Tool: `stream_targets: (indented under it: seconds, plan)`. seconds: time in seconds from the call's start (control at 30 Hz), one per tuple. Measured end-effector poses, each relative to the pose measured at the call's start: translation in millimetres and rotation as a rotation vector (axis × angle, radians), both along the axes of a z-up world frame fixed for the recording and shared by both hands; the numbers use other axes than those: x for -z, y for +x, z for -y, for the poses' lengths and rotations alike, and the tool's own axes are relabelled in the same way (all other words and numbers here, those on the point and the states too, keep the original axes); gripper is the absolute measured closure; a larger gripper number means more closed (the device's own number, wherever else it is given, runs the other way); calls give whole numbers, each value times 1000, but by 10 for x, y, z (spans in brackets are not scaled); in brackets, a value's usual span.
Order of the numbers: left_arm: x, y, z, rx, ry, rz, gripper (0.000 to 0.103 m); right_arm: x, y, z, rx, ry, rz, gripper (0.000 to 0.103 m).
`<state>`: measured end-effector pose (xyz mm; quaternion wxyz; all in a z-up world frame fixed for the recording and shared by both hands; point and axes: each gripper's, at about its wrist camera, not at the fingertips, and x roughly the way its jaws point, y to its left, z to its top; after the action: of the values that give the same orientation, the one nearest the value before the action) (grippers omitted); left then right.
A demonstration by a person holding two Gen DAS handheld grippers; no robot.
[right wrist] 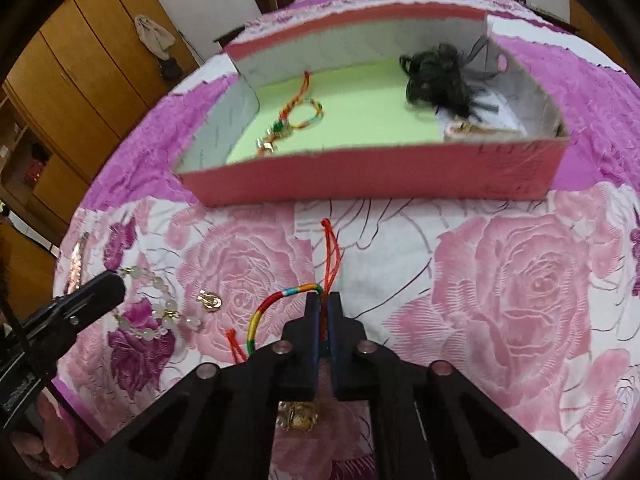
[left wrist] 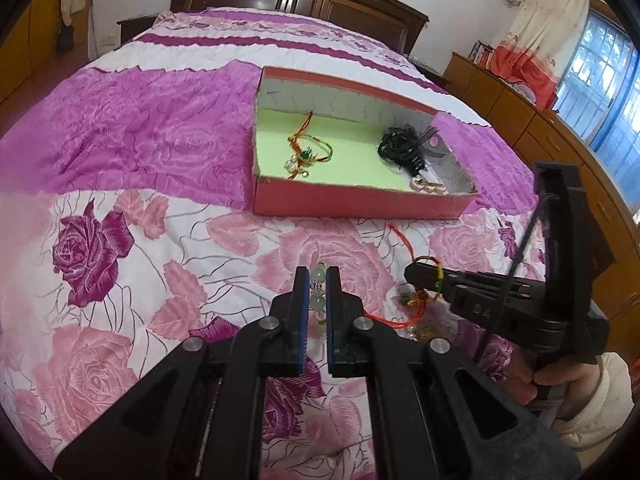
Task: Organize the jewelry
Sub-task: 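Lift the pearl bracelet with the left tool while the right tool lifts the rainbow bracelet, then carry the pearl bracelet with the left tool while the right tool carries the rainbow bracelet into the box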
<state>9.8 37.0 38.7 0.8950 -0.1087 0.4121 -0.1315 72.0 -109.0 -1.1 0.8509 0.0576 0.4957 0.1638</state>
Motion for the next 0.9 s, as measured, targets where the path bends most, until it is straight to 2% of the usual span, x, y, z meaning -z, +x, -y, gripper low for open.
stream_targets:
  seconds: [0.47,0.9]
  plan:
    - [-401,172,138,27,3,95,103,-697,-155,262,4,66,162,98]
    - [-607,676,288,40,37,162,103,-1067,229,392,29,24,255,98]
